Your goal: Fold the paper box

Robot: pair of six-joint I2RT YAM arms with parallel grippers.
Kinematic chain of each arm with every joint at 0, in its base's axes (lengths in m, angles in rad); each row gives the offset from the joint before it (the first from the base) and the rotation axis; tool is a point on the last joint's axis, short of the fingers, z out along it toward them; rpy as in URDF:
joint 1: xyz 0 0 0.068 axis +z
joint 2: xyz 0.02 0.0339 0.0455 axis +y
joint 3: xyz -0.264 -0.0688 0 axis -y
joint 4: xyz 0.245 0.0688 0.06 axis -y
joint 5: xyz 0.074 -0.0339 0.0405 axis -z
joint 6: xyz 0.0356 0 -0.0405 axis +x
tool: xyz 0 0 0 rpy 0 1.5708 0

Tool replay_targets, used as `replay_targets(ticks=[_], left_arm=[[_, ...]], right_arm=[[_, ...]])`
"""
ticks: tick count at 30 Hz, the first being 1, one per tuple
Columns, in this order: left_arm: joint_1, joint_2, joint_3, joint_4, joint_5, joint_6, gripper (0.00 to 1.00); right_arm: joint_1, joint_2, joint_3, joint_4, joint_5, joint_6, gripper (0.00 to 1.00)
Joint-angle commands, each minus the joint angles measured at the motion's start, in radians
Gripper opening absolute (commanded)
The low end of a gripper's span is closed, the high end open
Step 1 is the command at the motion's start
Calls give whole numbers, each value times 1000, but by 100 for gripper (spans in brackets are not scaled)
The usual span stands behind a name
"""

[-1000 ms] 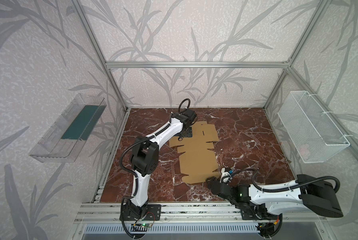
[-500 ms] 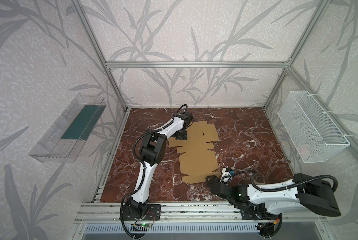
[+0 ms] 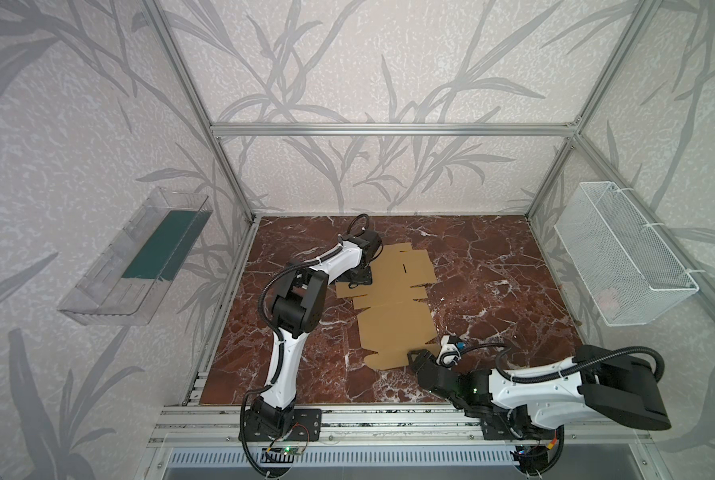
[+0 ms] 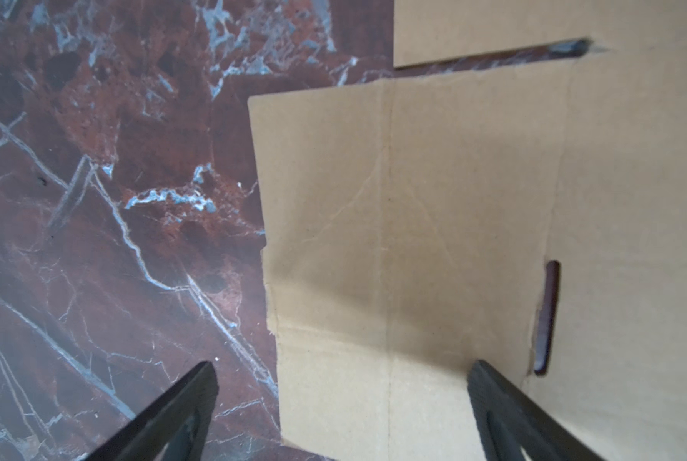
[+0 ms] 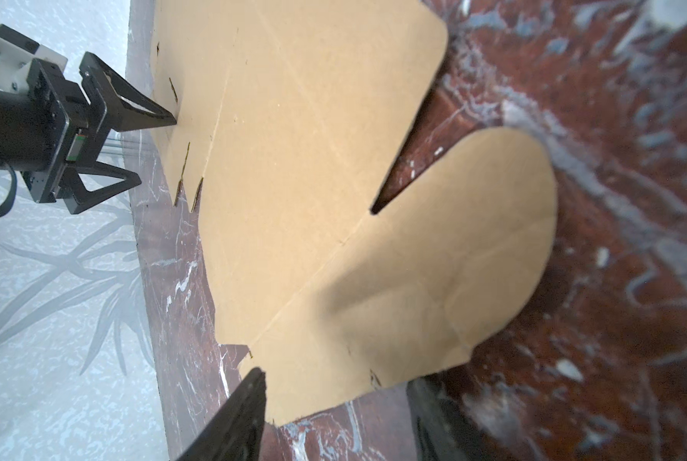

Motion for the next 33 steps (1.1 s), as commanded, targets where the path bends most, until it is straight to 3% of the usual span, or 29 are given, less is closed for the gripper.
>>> replay_targets(ticks=[1,6,14,26,33], left_arm=[[-5,11,-56,-42,41,-21,99],[-7,3,-76,-33,45,-27,99],[-7,-2,-87,-31,46,-30,99],[-7,-28,-116,-16,58,-39,99],[-7,-42,-118,-12,67,-40,99]], right_arm=[[-15,17,-33,-15,12,-5,56],[-17,-35,-42,-30,74,-51,52],[-33,-107,-107,141,156,-196,51],[-99,-157,-146,336,98,-368,44],[-125,-98,-143,408,44,-366,41]])
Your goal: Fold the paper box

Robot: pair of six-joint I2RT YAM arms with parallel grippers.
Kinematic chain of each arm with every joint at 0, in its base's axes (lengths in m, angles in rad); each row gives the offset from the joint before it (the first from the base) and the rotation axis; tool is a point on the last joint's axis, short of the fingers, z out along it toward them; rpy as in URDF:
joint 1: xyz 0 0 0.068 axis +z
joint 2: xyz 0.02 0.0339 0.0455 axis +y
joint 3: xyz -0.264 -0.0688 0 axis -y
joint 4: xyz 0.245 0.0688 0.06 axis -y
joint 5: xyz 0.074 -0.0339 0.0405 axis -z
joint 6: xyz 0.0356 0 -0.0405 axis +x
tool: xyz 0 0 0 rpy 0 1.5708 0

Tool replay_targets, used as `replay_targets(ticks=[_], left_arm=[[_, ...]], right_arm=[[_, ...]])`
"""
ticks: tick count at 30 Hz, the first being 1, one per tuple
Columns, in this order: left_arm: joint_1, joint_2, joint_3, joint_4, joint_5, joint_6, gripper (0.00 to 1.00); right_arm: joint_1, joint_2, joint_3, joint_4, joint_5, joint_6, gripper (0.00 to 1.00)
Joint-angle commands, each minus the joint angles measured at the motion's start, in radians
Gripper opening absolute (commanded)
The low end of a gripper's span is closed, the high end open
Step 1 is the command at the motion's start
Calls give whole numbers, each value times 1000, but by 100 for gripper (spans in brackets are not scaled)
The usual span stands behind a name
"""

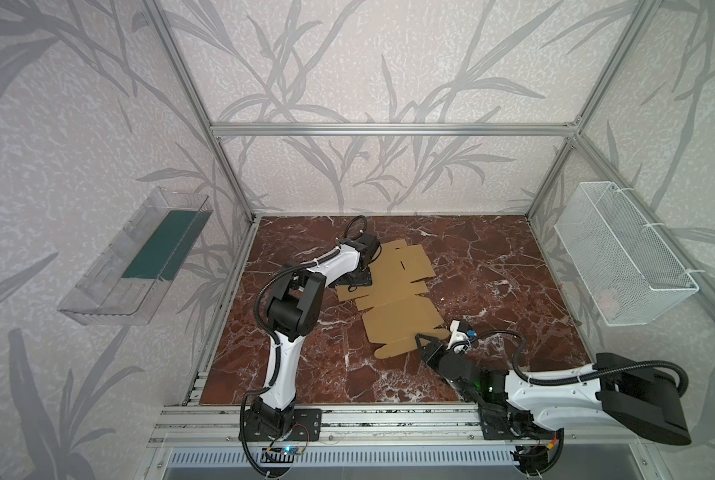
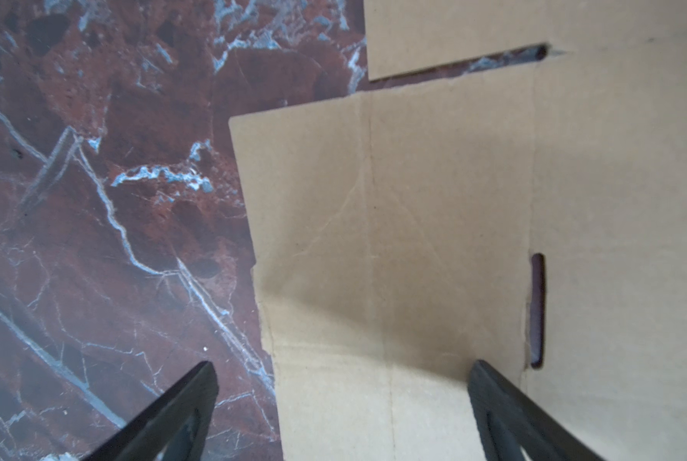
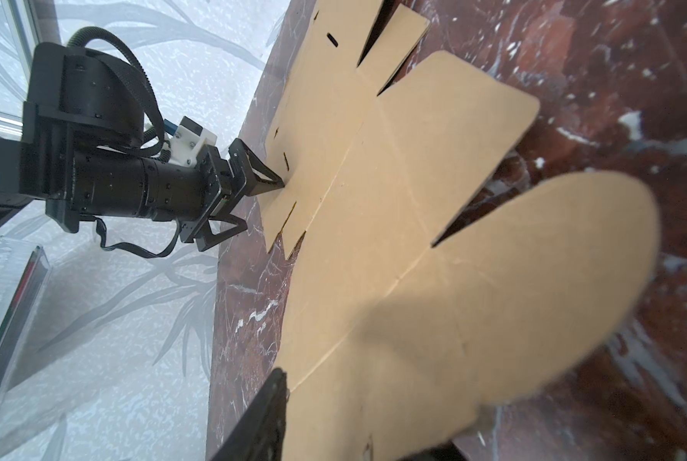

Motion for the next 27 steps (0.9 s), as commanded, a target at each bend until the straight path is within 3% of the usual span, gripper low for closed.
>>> replay_targets(ticks=[1,10,23,27], left_arm=[[-7,-2,-44,-71,37,-3,99],[-5,-50,-42,-74,48,-1,99],[12,-200,51,-140,82,36,99],[40,-296,100,-171,102,61,99]], right_arm=[[-9,36,1,65,-27,-22,39],[-15,91,10,39,-52,31,28],[-15,8,15,-76,-28,22,3],[-15,-62,13,-134,-3,-4,0]])
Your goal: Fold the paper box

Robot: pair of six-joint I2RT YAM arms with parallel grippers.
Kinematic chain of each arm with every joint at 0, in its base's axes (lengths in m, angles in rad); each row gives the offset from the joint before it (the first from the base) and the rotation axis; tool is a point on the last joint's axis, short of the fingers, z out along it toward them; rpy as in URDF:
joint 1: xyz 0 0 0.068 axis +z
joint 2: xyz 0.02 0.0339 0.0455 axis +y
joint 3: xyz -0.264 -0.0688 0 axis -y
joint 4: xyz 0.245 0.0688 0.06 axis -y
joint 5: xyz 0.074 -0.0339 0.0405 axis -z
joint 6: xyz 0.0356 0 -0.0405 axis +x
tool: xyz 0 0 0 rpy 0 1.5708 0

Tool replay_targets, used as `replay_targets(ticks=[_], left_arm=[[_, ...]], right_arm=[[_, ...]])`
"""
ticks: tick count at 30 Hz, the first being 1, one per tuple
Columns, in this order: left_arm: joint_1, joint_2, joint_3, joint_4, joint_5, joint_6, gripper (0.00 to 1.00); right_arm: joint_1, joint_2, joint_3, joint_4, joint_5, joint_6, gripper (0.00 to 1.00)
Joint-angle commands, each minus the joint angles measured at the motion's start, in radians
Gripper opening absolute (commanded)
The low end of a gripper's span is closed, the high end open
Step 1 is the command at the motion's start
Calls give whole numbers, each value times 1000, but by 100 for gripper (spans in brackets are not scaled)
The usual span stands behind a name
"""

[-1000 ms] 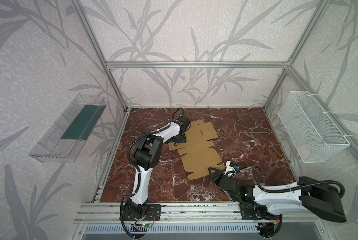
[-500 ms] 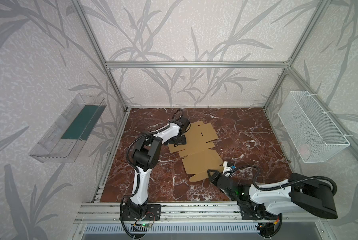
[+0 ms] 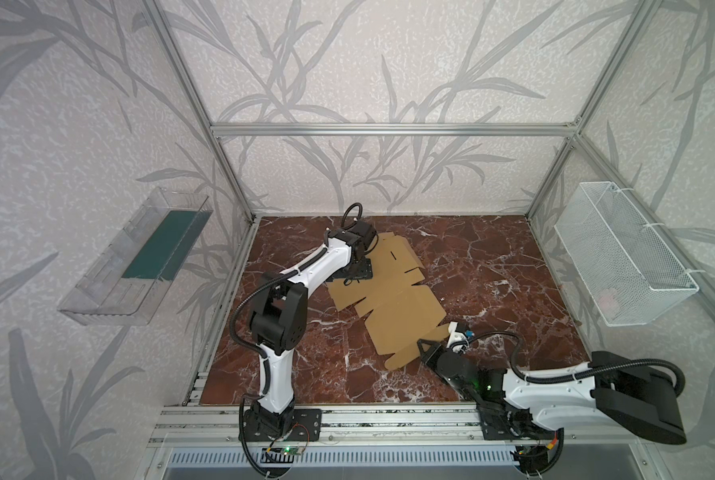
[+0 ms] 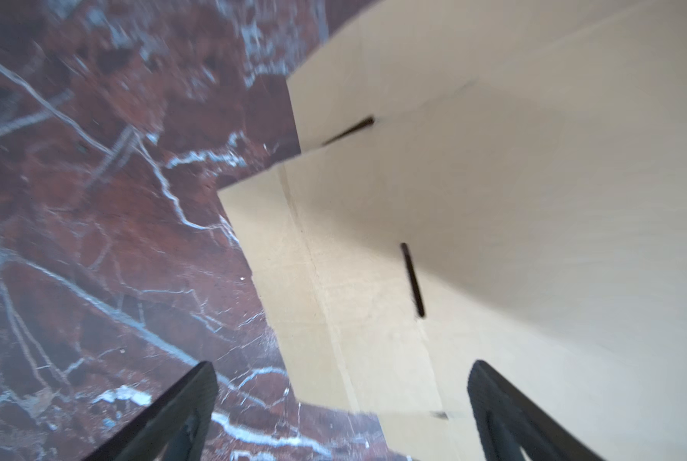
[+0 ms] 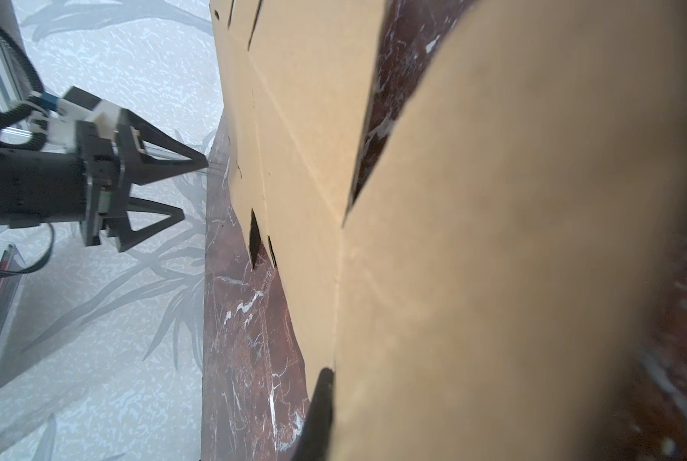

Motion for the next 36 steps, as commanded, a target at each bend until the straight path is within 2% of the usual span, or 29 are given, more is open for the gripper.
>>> replay_targets(ticks=[1,3,6,10,15,19,22,27,29,32,36], left_arm=[[34,-121,60,-70,17,29,99],[57,-192,58,-65,47,37,99],[87,-332,-4,-10,60,43,99],[124,-542,-156,115,96,79,99],[141,-742,-332,199,86,118,99],[146,-888,-497,283,31,115,99],[154,-976,-610,342,-6,102,99],[179,-1043,-685,362,-44,76,99],[185,-1042,-687,363,-46,70,99],[190,-1031,-686,357,-35,64,99],[198,-1019,-683,350,-28,56,99]], right_arm=[[-4,-90,9,-104,62,-49,0],[-9,-170,17,-167,86,-102,0],[-17,-341,65,-361,146,-231,0],[-20,-555,156,-573,242,-479,0],[-22,-631,311,-744,264,-804,0],[-22,-549,474,-898,217,-1006,0],[-21,-444,590,-1008,159,-1103,0],[18,-232,744,-1197,130,-1159,0],[62,-143,782,-1247,160,-1161,0],[143,-17,822,-1285,199,-1172,0],[212,131,862,-1325,184,-1174,3]])
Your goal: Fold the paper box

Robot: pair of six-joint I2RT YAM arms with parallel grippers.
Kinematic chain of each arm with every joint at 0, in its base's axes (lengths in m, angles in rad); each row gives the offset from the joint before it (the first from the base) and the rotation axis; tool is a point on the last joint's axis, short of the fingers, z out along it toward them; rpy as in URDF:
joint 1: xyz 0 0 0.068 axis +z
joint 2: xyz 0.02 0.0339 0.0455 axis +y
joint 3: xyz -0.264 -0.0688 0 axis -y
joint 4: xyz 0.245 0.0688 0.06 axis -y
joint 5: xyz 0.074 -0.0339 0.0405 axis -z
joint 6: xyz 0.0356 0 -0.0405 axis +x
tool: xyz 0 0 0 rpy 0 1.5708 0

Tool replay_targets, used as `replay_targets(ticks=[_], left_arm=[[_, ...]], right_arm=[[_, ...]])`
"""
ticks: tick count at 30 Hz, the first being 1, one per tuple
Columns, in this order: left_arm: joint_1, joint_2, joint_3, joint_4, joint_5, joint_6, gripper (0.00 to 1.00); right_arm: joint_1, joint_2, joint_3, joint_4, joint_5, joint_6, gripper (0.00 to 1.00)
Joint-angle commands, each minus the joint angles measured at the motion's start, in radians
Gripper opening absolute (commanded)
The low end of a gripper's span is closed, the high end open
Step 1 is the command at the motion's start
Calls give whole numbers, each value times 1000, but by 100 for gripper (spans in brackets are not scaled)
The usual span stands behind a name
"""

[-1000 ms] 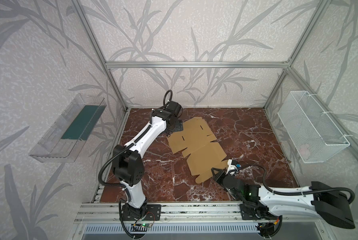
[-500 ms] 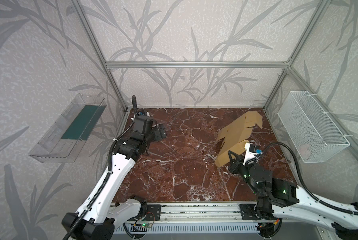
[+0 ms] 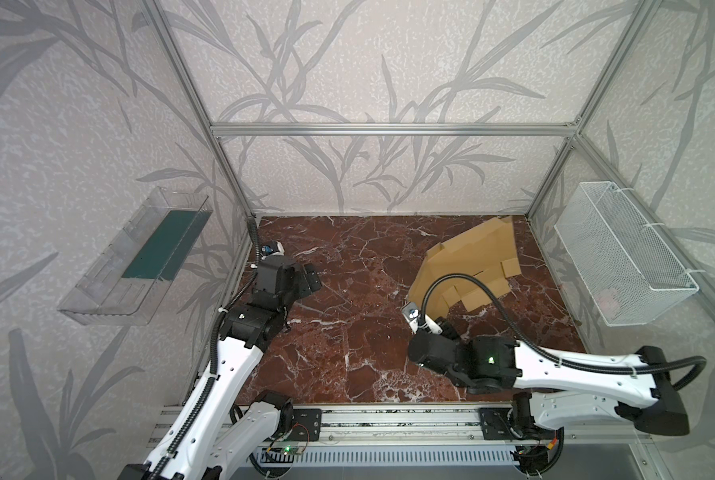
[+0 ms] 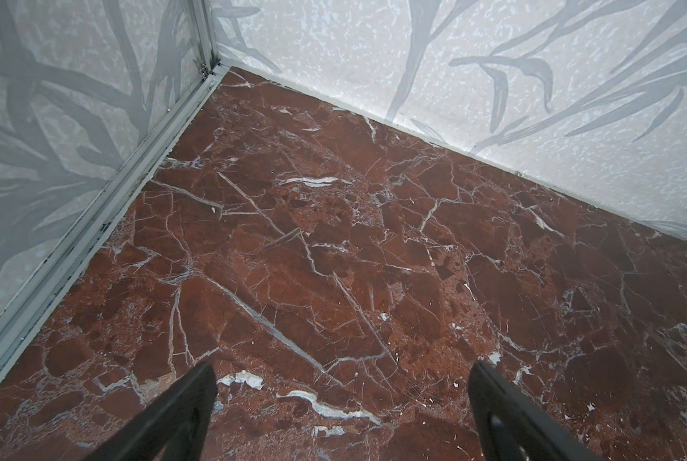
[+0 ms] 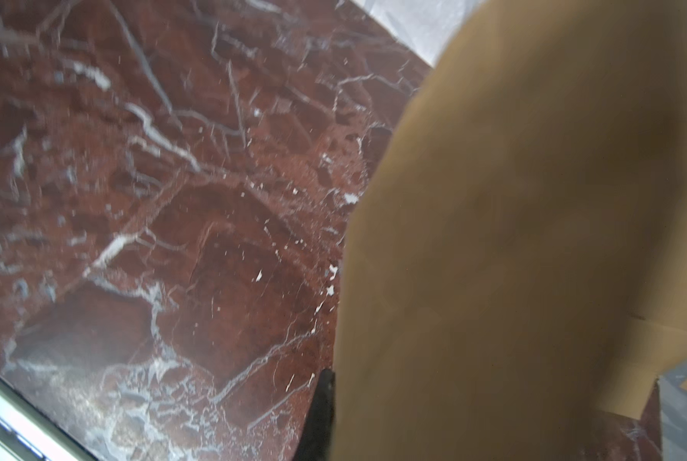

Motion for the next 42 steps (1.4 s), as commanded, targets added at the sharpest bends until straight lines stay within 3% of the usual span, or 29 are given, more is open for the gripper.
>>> replay_targets(ticks=[1,7,16,22,29,33,37,42], left_arm=[[10,6,1,5,-9,-16,99],[12,9,-1,-1,-9,-20,99],[12,40,11,-35,25,-21,99],[12,39,5,-76,41,-28,99],[13,104,-14,-184,107,-100,99],[12,122,-51,-155,191,-145,99],[12,164,-125,-29,315,-174,99],[10,269,-130,20,360,-203,99]], right_arm=[[49,95,52,-104,-2,-32,3],[122,238,75,-137,-42,-31,7],[192,333,87,-230,-39,76,34],[210,266,70,-227,-98,115,59],[208,16,-23,-107,-172,89,84],[121,-130,-91,-45,-283,88,89],[-56,-252,-158,20,-467,81,90],[-227,-310,-199,49,-605,75,90]])
